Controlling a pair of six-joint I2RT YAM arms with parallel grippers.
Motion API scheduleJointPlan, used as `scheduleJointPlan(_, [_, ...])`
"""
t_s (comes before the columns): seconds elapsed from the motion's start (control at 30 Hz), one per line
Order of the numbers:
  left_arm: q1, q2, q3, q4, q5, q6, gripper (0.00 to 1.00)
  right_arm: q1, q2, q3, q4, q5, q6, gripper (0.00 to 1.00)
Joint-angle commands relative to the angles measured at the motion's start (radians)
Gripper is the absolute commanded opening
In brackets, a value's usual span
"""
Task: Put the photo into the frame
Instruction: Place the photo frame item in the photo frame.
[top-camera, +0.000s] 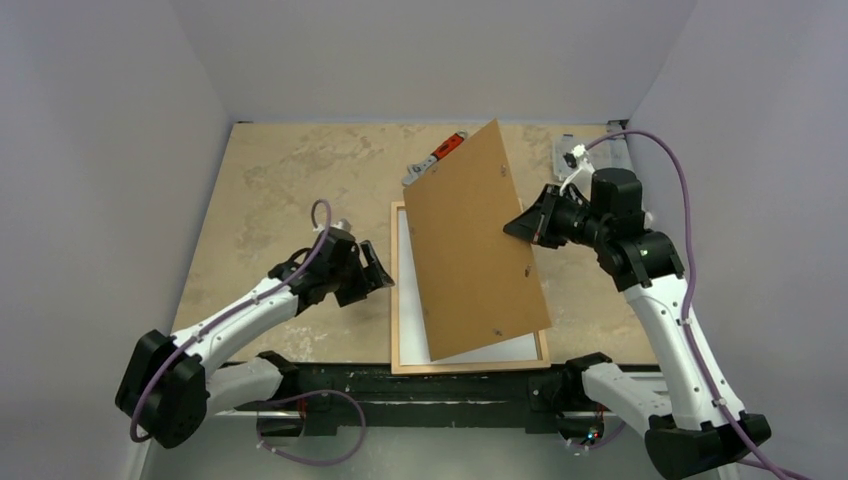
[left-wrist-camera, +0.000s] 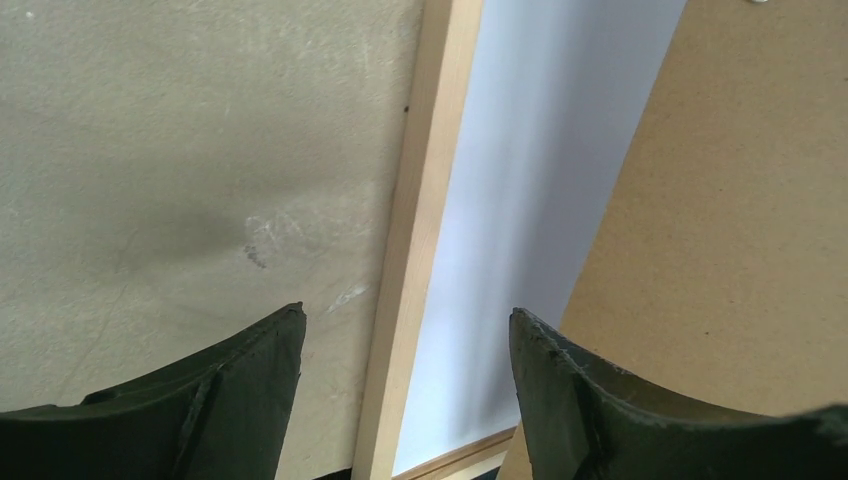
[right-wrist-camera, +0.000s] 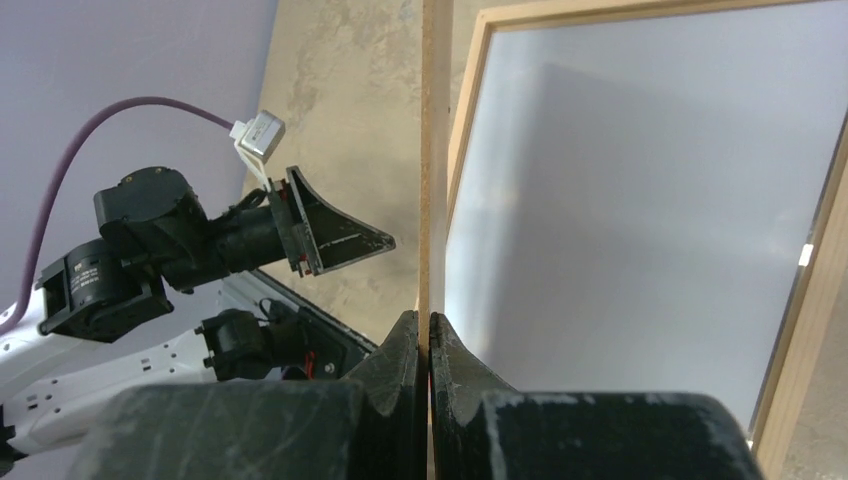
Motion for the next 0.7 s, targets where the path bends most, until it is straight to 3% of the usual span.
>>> scheduleJointPlan(0.0, [0.081,-0.105,-0.098,0.139,0.153,-0.004,0.71,-0.012,-0.027,-0.046,0.167,-0.105,0.088,0.00])
scheduleJointPlan(0.2, [0.120,-0.146,-0.133,0.143,0.175,0.002,0.70,-0.049,-0.036,-0.138,0.253,-0.174,0.183,0.00])
scheduleJointPlan(0.43, [0.120,-0.070,-0.143,0.174,0.182,0.012,0.67,-0.168,-0.050,-0.261,0.328,-0.297,0.251,0.00])
scheduleJointPlan(0.67, [0.120,0.010,-0.180,0.278,0.211,-0.005,0.60,-0.205,-0.088,-0.386,0.445,-0.326,0.313,0.00])
